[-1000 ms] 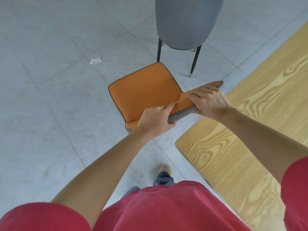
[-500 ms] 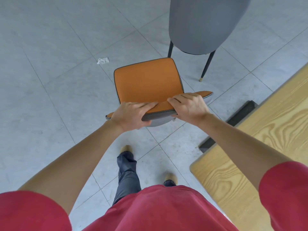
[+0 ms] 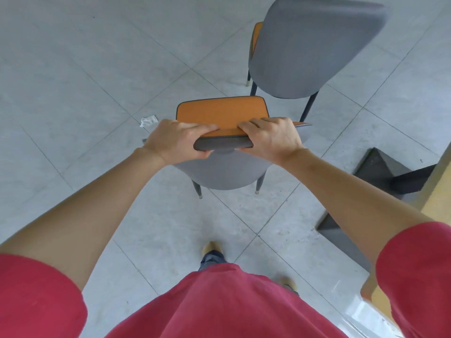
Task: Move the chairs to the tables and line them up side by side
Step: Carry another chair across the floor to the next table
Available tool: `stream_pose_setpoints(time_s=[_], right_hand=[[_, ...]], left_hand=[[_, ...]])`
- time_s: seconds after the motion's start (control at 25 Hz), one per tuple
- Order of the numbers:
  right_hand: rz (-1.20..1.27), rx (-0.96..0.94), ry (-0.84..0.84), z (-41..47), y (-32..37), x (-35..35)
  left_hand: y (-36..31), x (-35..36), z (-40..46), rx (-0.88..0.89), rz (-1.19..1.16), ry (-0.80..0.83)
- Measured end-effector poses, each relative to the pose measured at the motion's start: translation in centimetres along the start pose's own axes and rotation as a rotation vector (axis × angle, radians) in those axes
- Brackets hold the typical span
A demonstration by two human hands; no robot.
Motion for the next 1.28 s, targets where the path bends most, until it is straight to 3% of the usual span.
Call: stream_pose_setpoints(time_s=[0.32,0.56,0.88,1.28], right_hand=[[0.040,0.157,0.069,5.6,-2.3,0.0],[0.057,0.225,0.184,10.6,-4.7,0.8],[0.011,0.251,0.302,17.3,-8.1,2.4],[-0.052,0.418,0.351,20.3,-6.3,3.1]], left_hand=[[5.3,-0.4,4.0,0.003,-0.078,-0.058],[9.5,-0.9,7.7,-0.055,-0.079,0.044],[15.1,-1.3,12.4,-0.045,-0.081,0.025],[20.5,-1.1,13.7,0.203,-0.132,-0.073]])
Point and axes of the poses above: each hand's wrist, its own z-axis towards the middle knuckle, its own x-axis out of the palm, y = z × x, the point moved 1 cm from there along z, towards the middle knuckle, and after that the axes turned 6 degrees about x, right-handed, at the moved point
